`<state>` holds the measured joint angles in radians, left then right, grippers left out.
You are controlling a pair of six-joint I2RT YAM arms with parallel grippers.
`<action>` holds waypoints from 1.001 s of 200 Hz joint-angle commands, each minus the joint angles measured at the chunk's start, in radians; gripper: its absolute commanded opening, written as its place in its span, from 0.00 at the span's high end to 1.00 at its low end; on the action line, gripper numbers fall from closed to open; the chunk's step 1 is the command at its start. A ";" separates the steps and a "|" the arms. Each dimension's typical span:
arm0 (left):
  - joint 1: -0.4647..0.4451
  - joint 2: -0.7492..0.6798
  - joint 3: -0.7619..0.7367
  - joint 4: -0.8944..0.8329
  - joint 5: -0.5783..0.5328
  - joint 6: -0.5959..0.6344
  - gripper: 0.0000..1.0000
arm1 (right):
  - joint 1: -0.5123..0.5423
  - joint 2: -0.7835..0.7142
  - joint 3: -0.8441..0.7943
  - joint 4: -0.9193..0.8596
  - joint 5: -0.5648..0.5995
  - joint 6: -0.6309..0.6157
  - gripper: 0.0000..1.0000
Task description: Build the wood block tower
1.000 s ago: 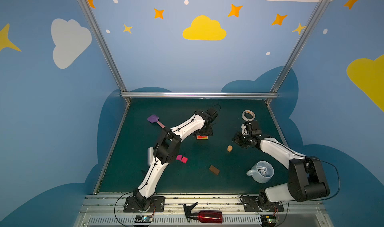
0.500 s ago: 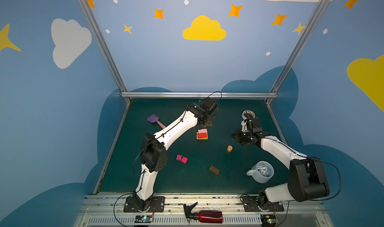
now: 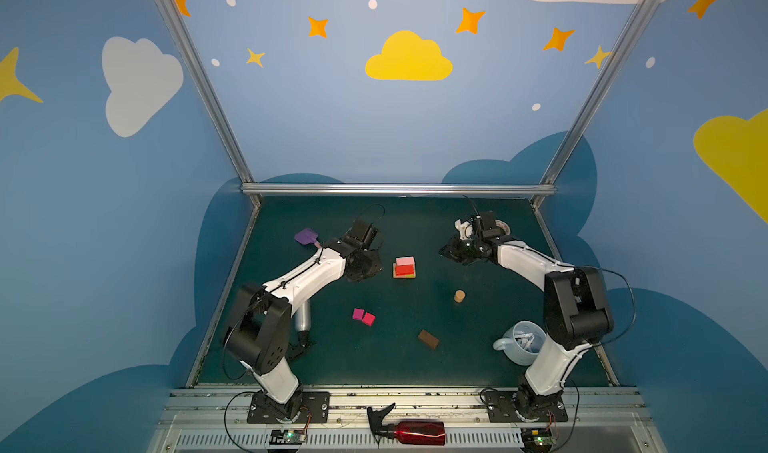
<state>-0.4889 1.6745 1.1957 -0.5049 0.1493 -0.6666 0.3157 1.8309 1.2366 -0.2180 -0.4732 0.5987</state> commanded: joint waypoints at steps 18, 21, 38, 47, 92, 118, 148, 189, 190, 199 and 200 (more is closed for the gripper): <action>0.037 0.076 -0.003 0.206 0.194 -0.019 0.96 | 0.047 0.104 0.124 -0.037 -0.036 -0.031 1.00; 0.038 0.086 -0.002 0.209 0.202 -0.019 0.96 | 0.049 0.111 0.129 -0.036 -0.035 -0.030 1.00; 0.048 0.131 0.009 0.234 0.244 -0.021 0.96 | 0.056 0.146 0.151 -0.041 -0.032 -0.028 1.00; 0.049 0.155 0.021 0.235 0.259 -0.017 0.96 | 0.058 0.162 0.159 -0.044 -0.033 -0.026 1.00; 0.052 0.228 0.068 0.223 0.294 -0.002 0.96 | 0.077 0.217 0.190 -0.037 -0.043 -0.016 1.00; 0.051 0.253 0.081 0.230 0.316 -0.004 0.96 | 0.084 0.244 0.202 -0.038 -0.043 -0.013 1.00; 0.050 0.273 0.094 0.230 0.329 -0.004 0.96 | 0.093 0.256 0.203 -0.026 -0.050 -0.003 1.00; 0.049 0.294 0.114 0.224 0.347 0.001 0.96 | 0.098 0.255 0.203 -0.027 -0.047 -0.002 1.00; 0.050 0.295 0.115 0.223 0.346 0.001 0.96 | 0.098 0.255 0.203 -0.027 -0.047 -0.002 1.00; 0.049 0.300 0.122 0.217 0.348 0.005 0.96 | 0.099 0.254 0.204 -0.026 -0.045 -0.002 1.00; 0.049 0.300 0.123 0.217 0.348 0.005 0.96 | 0.099 0.253 0.203 -0.026 -0.045 -0.002 1.00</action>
<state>-0.4393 1.9533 1.2831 -0.2779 0.4778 -0.6804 0.4088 2.0697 1.4105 -0.2440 -0.5156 0.5976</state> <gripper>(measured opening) 0.047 0.049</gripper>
